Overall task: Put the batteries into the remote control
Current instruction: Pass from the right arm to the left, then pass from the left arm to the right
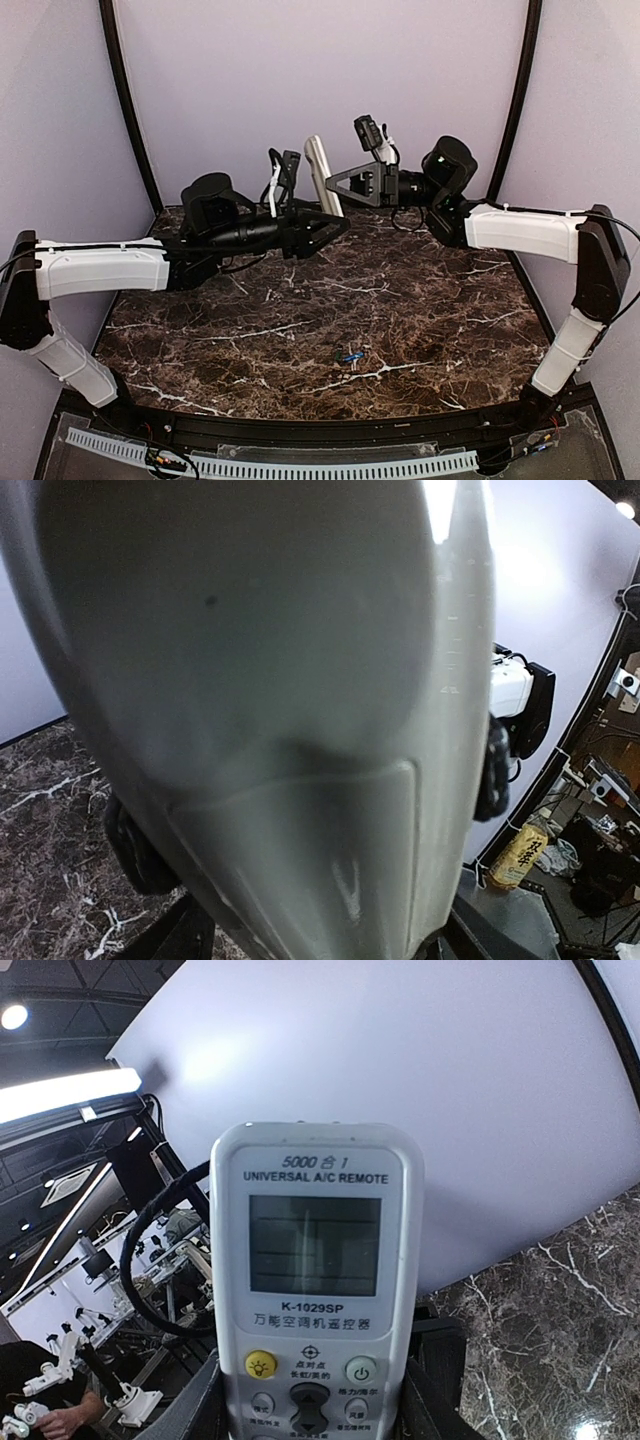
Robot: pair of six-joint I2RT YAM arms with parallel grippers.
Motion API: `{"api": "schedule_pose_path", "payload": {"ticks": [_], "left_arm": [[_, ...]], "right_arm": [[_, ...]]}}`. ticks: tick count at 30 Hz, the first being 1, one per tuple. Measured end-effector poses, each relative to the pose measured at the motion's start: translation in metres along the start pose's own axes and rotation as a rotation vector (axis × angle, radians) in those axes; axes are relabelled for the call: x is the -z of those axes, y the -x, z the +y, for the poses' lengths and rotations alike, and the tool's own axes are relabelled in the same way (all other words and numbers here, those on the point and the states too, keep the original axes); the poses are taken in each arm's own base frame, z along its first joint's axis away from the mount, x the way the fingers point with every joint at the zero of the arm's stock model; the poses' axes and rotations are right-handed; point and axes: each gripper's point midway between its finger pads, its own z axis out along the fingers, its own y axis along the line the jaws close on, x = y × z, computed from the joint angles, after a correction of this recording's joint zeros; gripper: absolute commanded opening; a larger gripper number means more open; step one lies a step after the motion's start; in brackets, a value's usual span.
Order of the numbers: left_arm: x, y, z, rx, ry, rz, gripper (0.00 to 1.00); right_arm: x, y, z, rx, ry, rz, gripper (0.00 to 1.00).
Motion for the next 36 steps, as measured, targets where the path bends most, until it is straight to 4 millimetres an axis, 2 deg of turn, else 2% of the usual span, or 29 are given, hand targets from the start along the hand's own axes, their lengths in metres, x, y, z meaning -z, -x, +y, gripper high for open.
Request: {"api": "schedule_pose_path", "payload": {"ticks": [7, 9, 15, 17, 21, 25, 30, 33, 36], "left_arm": [[0.000, 0.005, 0.000, 0.007, 0.002, -0.023, 0.73], [0.000, 0.006, 0.000, 0.008, 0.000, -0.028, 0.70], [-0.001, 0.009, -0.001, 0.020, -0.002, -0.032, 0.49], [-0.001, 0.008, -0.001, 0.039, -0.001, -0.031, 0.39], [-0.002, 0.008, 0.000, 0.040, 0.001, -0.030, 0.31], [-0.002, 0.003, 0.004, 0.022, 0.017, -0.012, 0.28], [0.004, -0.019, 0.027, -0.014, 0.144, 0.079, 0.25], [0.015, -0.031, 0.046, -0.062, 0.276, 0.144, 0.24], [0.031, -0.042, 0.067, -0.116, 0.420, 0.215, 0.24]], "right_arm": [[0.002, -0.005, -0.003, -0.007, -0.001, -0.001, 0.46], [0.002, -0.007, -0.004, -0.010, -0.003, 0.000, 0.45], [0.002, -0.008, -0.004, -0.013, -0.005, 0.000, 0.48], [0.002, -0.007, -0.003, 0.012, 0.000, -0.003, 0.59], [0.002, -0.007, -0.003, 0.023, -0.001, -0.003, 0.84], [0.009, -0.006, -0.016, -0.011, -0.061, -0.010, 0.98], [0.039, 0.009, -0.042, -0.040, -0.279, -0.060, 0.98], [0.058, 0.016, -0.052, -0.034, -0.424, -0.072, 0.99], [0.068, 0.012, -0.056, -0.035, -0.513, -0.055, 0.99]]}}
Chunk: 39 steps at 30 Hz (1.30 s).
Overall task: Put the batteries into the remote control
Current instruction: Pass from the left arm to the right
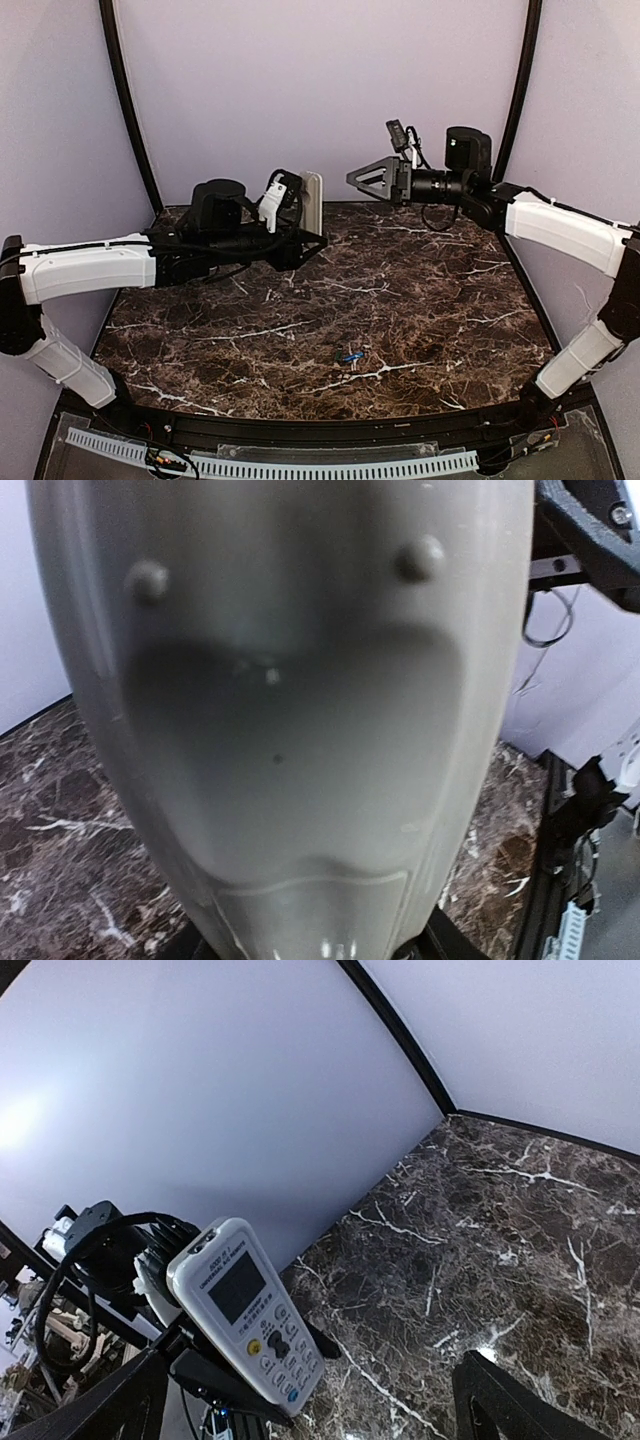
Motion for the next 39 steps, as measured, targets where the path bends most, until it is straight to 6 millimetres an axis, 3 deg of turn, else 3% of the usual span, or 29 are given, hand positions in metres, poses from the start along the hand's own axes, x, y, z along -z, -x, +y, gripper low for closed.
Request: {"api": "schedule_pose_path", "payload": {"ticks": [5, 11, 26, 39], "left_arm": [[0.005, -0.026, 0.028, -0.053, 0.153, 0.113, 0.23], [0.007, -0.042, 0.032, -0.050, 0.173, 0.176, 0.22], [-0.007, -0.059, 0.029, -0.012, 0.149, 0.239, 0.21], [-0.017, -0.054, 0.025, 0.007, 0.149, 0.240, 0.20]], "right_arm": [[-0.001, -0.023, -0.019, -0.029, -0.128, 0.057, 0.99], [-0.010, -0.049, -0.017, -0.013, -0.166, 0.151, 0.92], [-0.043, -0.070, -0.025, -0.032, -0.216, 0.247, 0.70], [-0.059, -0.068, -0.026, -0.052, -0.245, 0.237, 0.52]]}}
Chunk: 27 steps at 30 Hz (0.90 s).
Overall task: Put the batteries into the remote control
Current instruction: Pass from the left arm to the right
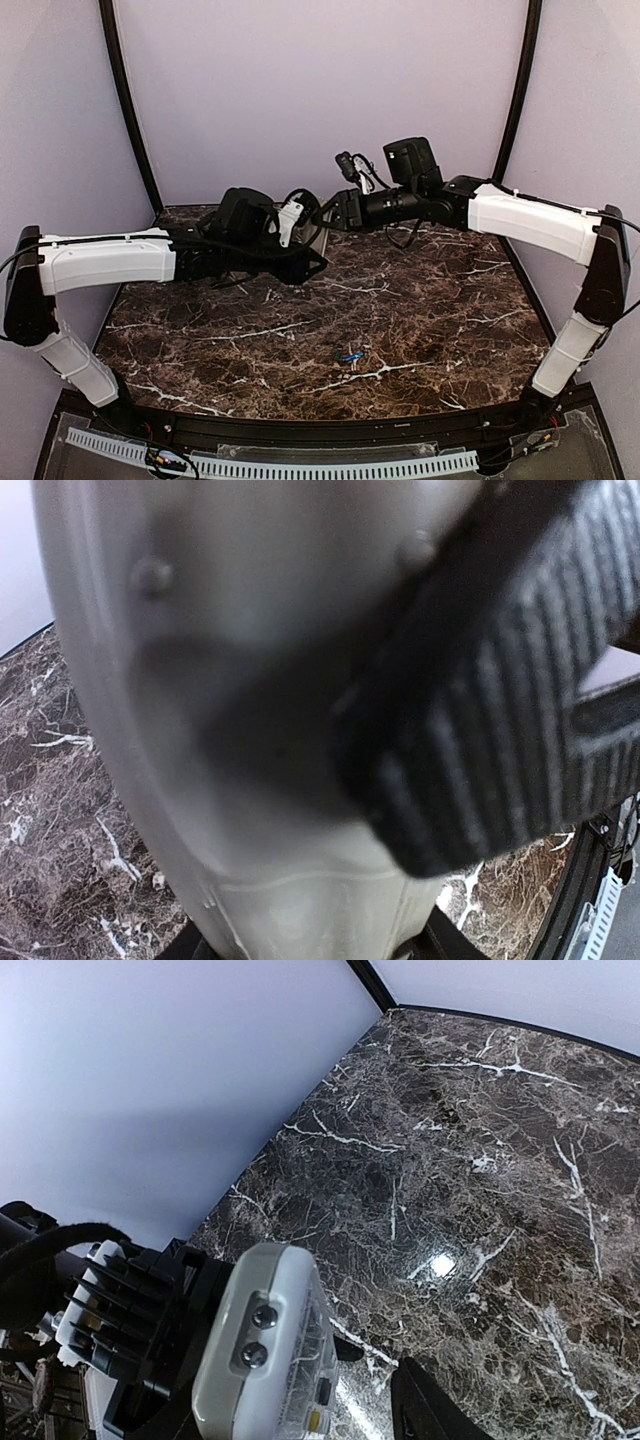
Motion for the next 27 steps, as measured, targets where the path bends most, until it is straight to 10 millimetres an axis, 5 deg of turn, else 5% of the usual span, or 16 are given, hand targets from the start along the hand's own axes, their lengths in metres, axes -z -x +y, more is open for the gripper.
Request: {"api": "schedule_pose_path", "payload": {"ticks": [10, 19, 22, 27], "left_arm": [[-0.007, -0.004, -0.006, 0.015, -0.009, 0.021, 0.21], [-0.009, -0.003, -0.008, 0.028, -0.007, 0.022, 0.24], [-0.009, -0.003, -0.007, 0.032, -0.001, 0.022, 0.38], [-0.008, -0.003, -0.008, 0.027, -0.006, 0.022, 0.80]], "right_arm": [[-0.006, -0.001, -0.005, -0.014, -0.032, -0.005, 0.41], [-0.007, 0.004, -0.005, -0.020, -0.043, -0.021, 0.20], [-0.007, 0.003, -0.007, -0.029, -0.054, -0.021, 0.11], [-0.007, 0.004, -0.008, -0.024, -0.057, -0.022, 0.03]]}}
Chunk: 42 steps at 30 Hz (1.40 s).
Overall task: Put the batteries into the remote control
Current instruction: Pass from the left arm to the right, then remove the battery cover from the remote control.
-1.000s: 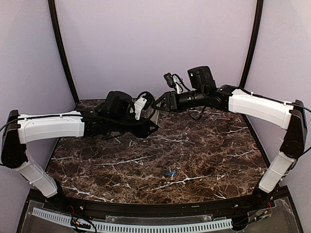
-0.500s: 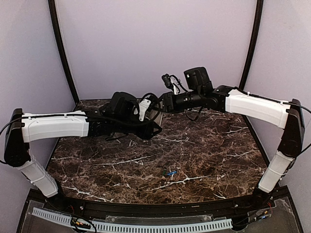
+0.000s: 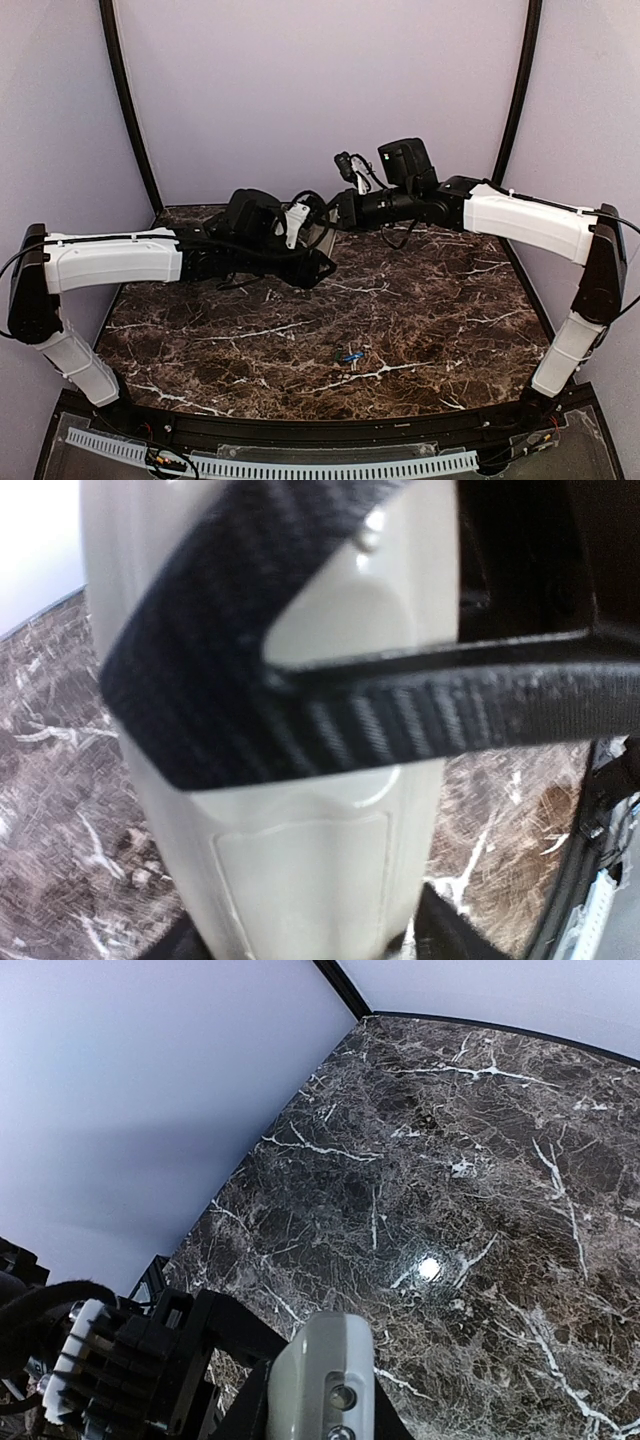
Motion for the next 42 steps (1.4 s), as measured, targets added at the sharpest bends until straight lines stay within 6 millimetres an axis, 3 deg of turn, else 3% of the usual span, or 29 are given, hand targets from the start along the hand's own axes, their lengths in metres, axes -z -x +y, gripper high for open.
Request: {"api": "schedule_pose_path", "payload": {"ticks": [4, 7, 12, 15, 17, 21, 23, 28, 33, 42], "left_arm": [[0.008, 0.004, -0.007, -0.019, -0.028, -0.018, 0.98], [0.027, 0.011, -0.012, -0.060, -0.051, -0.050, 0.98], [0.077, 0.023, -0.016, -0.166, -0.058, -0.148, 0.98], [0.100, 0.014, -0.015, -0.251, -0.059, -0.196, 0.99], [0.107, -0.005, -0.014, -0.316, -0.070, -0.200, 0.99], [0.106, -0.044, -0.010, -0.425, -0.085, -0.150, 0.99], [0.105, -0.052, -0.011, -0.474, -0.094, -0.137, 0.99], [0.104, -0.056, -0.026, -0.573, -0.134, -0.138, 0.99], [0.092, -0.061, -0.042, -0.676, -0.155, -0.114, 0.98], [0.077, -0.059, -0.047, -0.760, -0.127, -0.093, 0.92]], "right_arm": [[0.002, 0.000, -0.003, -0.002, 0.005, 0.003, 0.02], [0.008, -0.006, -0.009, -0.015, 0.025, 0.017, 0.02], [0.023, -0.029, -0.023, -0.057, 0.086, 0.065, 0.01], [0.023, -0.053, -0.024, -0.084, 0.139, 0.121, 0.01], [0.022, -0.067, -0.023, -0.101, 0.176, 0.155, 0.02], [0.024, -0.083, -0.016, -0.135, 0.256, 0.201, 0.02], [0.025, -0.083, -0.009, -0.137, 0.301, 0.203, 0.02], [0.022, -0.081, 0.004, -0.145, 0.387, 0.211, 0.00], [0.011, -0.091, 0.006, -0.174, 0.425, 0.251, 0.00], [0.003, -0.102, 0.006, -0.212, 0.425, 0.287, 0.00]]}}
